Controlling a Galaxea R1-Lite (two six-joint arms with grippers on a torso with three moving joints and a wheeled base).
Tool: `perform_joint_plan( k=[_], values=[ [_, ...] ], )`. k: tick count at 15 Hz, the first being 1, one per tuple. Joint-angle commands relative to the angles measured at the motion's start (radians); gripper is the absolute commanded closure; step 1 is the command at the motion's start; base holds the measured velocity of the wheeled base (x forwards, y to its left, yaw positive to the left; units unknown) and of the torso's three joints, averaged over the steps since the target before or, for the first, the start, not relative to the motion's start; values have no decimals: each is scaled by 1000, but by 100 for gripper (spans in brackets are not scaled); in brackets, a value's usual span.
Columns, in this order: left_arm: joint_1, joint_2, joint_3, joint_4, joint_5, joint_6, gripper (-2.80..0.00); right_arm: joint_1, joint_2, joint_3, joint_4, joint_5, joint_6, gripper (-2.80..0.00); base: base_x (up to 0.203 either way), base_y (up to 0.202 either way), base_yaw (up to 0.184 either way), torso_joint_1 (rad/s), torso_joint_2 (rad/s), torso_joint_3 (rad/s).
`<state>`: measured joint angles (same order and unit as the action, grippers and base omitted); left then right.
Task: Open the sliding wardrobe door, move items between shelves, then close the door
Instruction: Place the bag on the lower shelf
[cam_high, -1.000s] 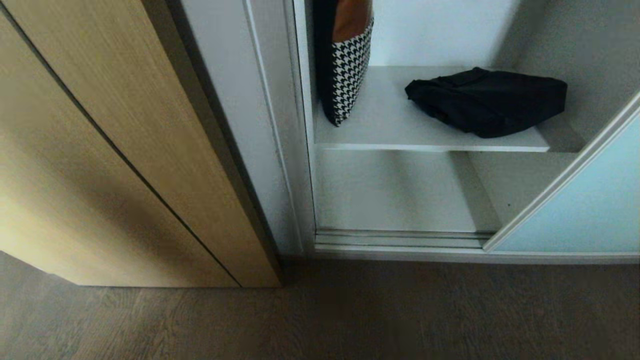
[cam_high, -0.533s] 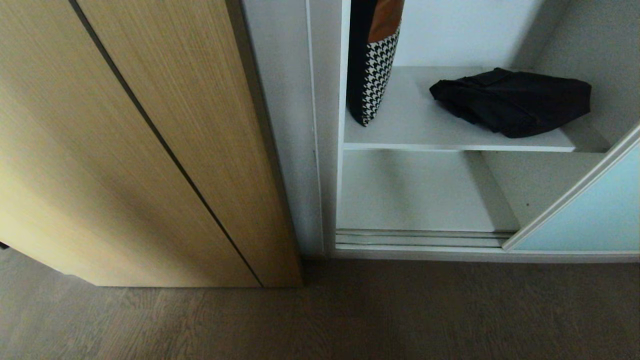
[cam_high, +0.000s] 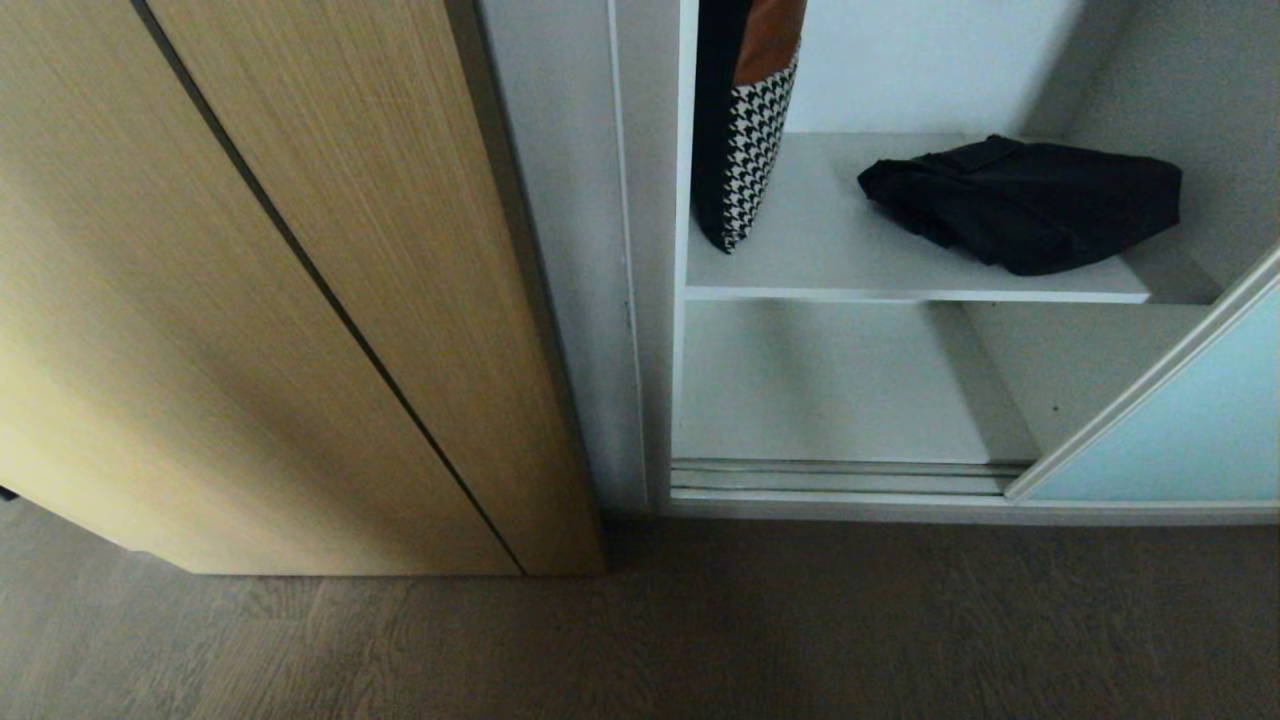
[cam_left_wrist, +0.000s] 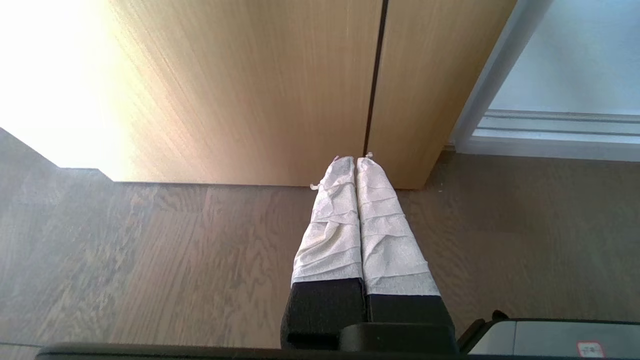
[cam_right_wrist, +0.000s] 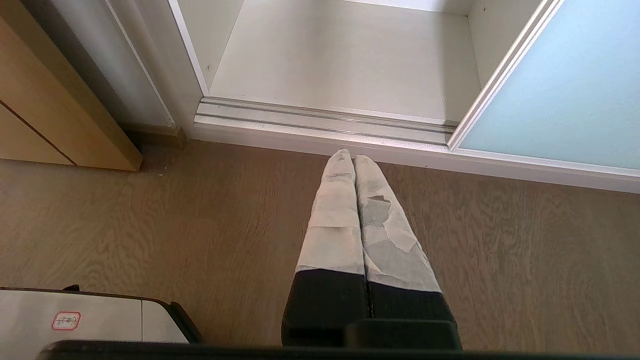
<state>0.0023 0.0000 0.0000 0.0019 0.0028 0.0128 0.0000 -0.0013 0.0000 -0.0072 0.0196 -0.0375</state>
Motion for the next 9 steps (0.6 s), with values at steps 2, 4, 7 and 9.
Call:
perform_joint_plan(
  k=[2,4,7,9],
  values=[
    [1,2,0,0,0,7,0,0,0,0,0,0,-1,0,0,0,0,0,0,0],
    [1,2,0,0,0,7,0,0,0,0,0,0,-1,0,0,0,0,0,0,0],
    [1,2,0,-2,2,-5,0,0,0,0,0,0,-1,0,0,0,0,0,0,0],
    [1,2,0,-2,2,-5,0,0,0,0,0,0,-1,0,29,0,0,1,1,5]
  ],
)
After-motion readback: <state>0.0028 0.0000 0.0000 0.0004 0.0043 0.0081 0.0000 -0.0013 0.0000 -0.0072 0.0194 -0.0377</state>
